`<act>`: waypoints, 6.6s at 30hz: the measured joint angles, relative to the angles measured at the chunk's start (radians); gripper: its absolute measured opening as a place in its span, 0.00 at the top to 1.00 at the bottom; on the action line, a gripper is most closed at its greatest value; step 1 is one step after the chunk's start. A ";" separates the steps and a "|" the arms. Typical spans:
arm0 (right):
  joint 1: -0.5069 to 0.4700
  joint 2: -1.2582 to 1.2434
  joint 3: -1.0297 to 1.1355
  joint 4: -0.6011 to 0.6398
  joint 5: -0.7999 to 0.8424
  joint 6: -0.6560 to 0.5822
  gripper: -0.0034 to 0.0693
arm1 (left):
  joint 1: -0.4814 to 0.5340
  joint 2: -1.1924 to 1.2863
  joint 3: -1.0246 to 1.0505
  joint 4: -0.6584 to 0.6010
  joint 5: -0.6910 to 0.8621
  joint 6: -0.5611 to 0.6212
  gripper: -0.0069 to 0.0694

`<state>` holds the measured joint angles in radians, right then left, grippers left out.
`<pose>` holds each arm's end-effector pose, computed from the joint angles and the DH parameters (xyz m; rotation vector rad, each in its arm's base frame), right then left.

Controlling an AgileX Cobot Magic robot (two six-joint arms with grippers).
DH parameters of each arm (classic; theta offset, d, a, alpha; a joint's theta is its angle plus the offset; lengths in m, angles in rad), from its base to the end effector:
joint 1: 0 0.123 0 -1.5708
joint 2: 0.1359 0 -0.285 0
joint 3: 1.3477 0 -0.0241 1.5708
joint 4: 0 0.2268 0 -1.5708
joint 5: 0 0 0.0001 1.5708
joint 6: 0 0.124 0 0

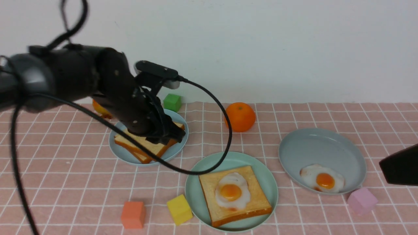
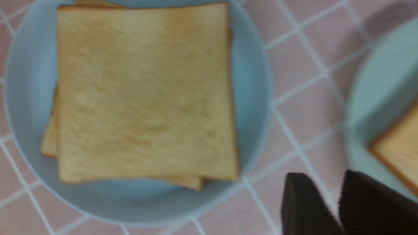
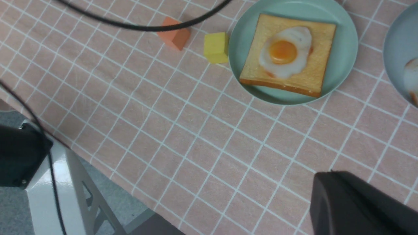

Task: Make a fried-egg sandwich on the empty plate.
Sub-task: Use the left arm to grab a slice of bread, then use the left arm to place a slice of bread on the fried egg in the middle

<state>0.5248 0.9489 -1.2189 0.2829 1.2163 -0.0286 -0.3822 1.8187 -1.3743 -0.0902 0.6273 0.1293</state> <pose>0.1137 0.1034 0.3872 -0.6735 2.3698 0.5877 0.3652 -0.1539 0.2275 0.5773 2.4970 -0.1929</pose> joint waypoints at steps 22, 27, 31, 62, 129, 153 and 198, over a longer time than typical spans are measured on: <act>0.000 0.000 0.000 0.027 0.033 0.000 0.94 | 0.000 0.188 -0.013 0.169 -0.185 -0.138 0.40; 0.000 -0.001 0.000 0.028 0.033 0.000 0.94 | 0.000 0.197 -0.020 0.170 -0.185 -0.138 0.41; 0.000 -0.003 0.000 0.028 0.032 0.000 0.94 | 0.000 0.197 -0.020 0.177 -0.185 -0.138 0.51; 0.000 -0.032 0.000 0.070 0.032 0.000 0.93 | 0.000 0.019 -0.020 0.189 -0.123 -0.138 0.89; 0.000 -0.463 0.249 -0.140 -0.051 0.158 0.94 | -0.428 -0.060 0.235 0.154 -0.259 0.318 0.89; 0.000 -0.463 0.249 -0.134 -0.054 0.158 0.94 | -0.428 -0.003 0.235 0.046 -0.233 0.462 0.89; 0.000 -0.463 0.249 -0.125 -0.038 0.158 0.94 | -0.428 -0.284 0.237 -0.129 -0.106 0.396 0.57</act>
<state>0.5248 0.4854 -0.9697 0.1577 1.1781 0.1291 -0.8102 1.5344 -1.1374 -0.2190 0.5213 0.5256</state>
